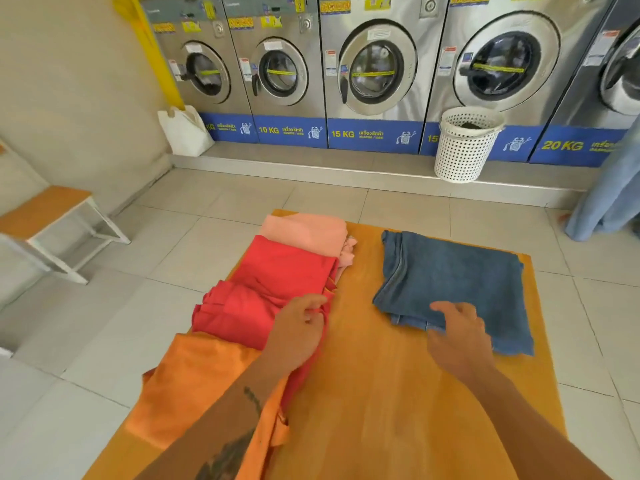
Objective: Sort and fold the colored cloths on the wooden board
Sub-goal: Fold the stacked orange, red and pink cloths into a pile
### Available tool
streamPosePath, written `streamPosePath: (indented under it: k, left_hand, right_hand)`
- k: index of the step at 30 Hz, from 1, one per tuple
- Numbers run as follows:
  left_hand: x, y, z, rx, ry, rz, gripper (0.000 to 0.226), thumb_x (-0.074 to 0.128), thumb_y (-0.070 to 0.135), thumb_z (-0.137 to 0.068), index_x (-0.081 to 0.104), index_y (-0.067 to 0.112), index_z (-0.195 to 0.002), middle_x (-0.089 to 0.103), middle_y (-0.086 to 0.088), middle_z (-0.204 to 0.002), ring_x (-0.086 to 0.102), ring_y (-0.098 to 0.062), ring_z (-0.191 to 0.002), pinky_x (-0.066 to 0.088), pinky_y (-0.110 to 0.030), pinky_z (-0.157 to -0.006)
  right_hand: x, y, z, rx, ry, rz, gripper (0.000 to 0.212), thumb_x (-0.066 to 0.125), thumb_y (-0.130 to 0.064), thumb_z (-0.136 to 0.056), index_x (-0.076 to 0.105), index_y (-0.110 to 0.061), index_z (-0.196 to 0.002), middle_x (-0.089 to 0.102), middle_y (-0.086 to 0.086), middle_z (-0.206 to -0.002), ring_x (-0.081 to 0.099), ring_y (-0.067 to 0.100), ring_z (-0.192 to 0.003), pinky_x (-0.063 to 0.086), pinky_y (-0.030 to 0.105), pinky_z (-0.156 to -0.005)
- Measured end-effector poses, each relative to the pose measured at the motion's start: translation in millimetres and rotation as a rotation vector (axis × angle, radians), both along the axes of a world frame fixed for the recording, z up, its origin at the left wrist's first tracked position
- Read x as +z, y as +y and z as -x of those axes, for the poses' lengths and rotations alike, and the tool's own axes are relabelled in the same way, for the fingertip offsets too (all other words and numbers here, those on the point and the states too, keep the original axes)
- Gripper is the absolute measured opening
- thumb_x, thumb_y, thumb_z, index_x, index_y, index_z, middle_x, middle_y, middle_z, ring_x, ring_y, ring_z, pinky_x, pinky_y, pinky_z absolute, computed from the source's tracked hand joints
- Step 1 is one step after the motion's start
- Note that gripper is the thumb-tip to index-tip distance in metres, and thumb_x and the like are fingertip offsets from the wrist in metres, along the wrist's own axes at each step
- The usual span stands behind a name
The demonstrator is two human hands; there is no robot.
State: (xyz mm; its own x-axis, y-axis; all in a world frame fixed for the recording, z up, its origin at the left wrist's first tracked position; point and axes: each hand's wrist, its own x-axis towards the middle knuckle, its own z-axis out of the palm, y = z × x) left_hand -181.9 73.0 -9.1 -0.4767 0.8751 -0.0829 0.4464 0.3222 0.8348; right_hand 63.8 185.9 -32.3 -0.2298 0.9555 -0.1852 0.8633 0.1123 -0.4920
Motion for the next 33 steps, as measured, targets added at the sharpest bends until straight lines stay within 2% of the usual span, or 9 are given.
streamPosePath:
  k: [2, 6, 9, 11, 16, 20, 24, 29, 33]
  left_hand:
    - [-4, -26, 31, 0.116, -0.037, -0.027, 0.036, 0.053, -0.002, -0.087, 0.068, 0.022, -0.110, 0.069, 0.005, -0.109, 0.063, -0.004, -0.097, 0.048, -0.021, -0.093]
    - [-14, -56, 92, 0.202, -0.097, -0.045, 0.038, 0.054, 0.001, -0.090, 0.067, 0.035, -0.102, 0.068, 0.013, -0.106, 0.062, 0.003, -0.091, 0.043, -0.002, -0.066]
    - [-13, -69, 131, 0.175, -0.097, -0.035, 0.035, 0.053, 0.007, -0.093, 0.067, 0.033, -0.110, 0.065, 0.015, -0.110, 0.060, 0.010, -0.081, 0.045, -0.004, -0.058]
    - [-12, -80, 153, 0.145, -0.092, -0.039, 0.035, 0.051, 0.010, -0.094, 0.066, 0.035, -0.113, 0.063, 0.017, -0.113, 0.061, 0.006, -0.082, 0.048, -0.012, -0.058]
    - [-32, -115, 199, 0.002, 0.013, 0.005, 0.034, 0.057, 0.009, -0.092, 0.064, 0.029, -0.119, 0.061, 0.010, -0.123, 0.058, -0.006, -0.108, 0.043, -0.017, -0.090]
    - [-56, -143, 217, -0.205, 0.165, 0.091, 0.042, 0.060, 0.032, -0.085, 0.057, 0.033, -0.127, 0.052, 0.010, -0.130, 0.049, -0.014, -0.120, 0.043, -0.042, -0.106]
    - [-69, -157, 219, -0.190, 0.345, 0.131, 0.061, 0.063, 0.042, -0.080, 0.043, 0.039, -0.138, 0.033, 0.006, -0.145, 0.030, -0.023, -0.133, 0.035, -0.052, -0.106]
    - [-75, -172, 219, -0.149, 0.157, 0.118, 0.071, 0.067, 0.036, -0.083, 0.033, 0.037, -0.145, 0.029, 0.002, -0.144, 0.048, -0.024, -0.120, 0.049, -0.041, -0.097]
    - [-69, -173, 219, -0.148, 0.178, 0.100, 0.068, 0.066, 0.029, -0.086, 0.034, 0.036, -0.146, 0.033, 0.001, -0.139, 0.055, -0.021, -0.105, 0.050, -0.031, -0.087]
  right_hand:
    - [1, -25, 23, 0.067, 0.128, 0.083, 0.049, 0.058, -0.013, -0.088, 0.051, -0.025, -0.134, 0.045, 0.007, -0.132, 0.053, 0.025, -0.105, 0.050, 0.040, -0.086]
    - [-1, -60, 74, 0.115, 0.218, 0.191, 0.044, 0.057, -0.014, -0.094, 0.049, -0.024, -0.136, 0.047, 0.004, -0.130, 0.050, 0.010, -0.088, 0.042, 0.017, -0.065]
    - [0, -78, 114, 0.048, 0.228, 0.286, 0.044, 0.058, -0.016, -0.093, 0.049, -0.025, -0.135, 0.050, 0.010, -0.132, 0.058, 0.016, -0.092, 0.053, 0.030, -0.070]
    - [2, -90, 139, 0.008, 0.251, 0.339, 0.046, 0.057, -0.017, -0.094, 0.047, -0.023, -0.138, 0.048, 0.010, -0.135, 0.059, 0.018, -0.096, 0.051, 0.028, -0.064]
    - [-2, -124, 186, -0.123, 0.312, 0.339, 0.056, 0.064, -0.022, -0.090, 0.044, -0.018, -0.142, 0.055, 0.006, -0.123, 0.059, 0.018, -0.097, 0.047, 0.025, -0.068]
    - [-6, -156, 203, -0.170, 0.294, 0.350, 0.060, 0.060, -0.025, -0.089, 0.040, -0.019, -0.145, 0.050, 0.010, -0.131, 0.060, 0.014, -0.086, 0.049, 0.026, -0.065]
    - [-8, -189, 207, -0.202, 0.292, 0.403, 0.082, 0.064, -0.043, -0.073, 0.029, -0.030, -0.146, 0.052, 0.009, -0.132, 0.059, 0.026, -0.108, 0.053, 0.046, -0.093]
    - [-7, -213, 210, -0.205, 0.318, 0.462, 0.090, 0.068, -0.024, -0.087, 0.007, -0.032, -0.154, 0.050, -0.001, -0.128, 0.055, 0.023, -0.111, 0.050, 0.039, -0.093]
    - [-5, -218, 218, -0.204, 0.354, 0.349, 0.090, 0.069, -0.016, -0.085, 0.013, -0.036, -0.152, 0.055, 0.002, -0.129, 0.059, 0.022, -0.110, 0.052, 0.045, -0.095]
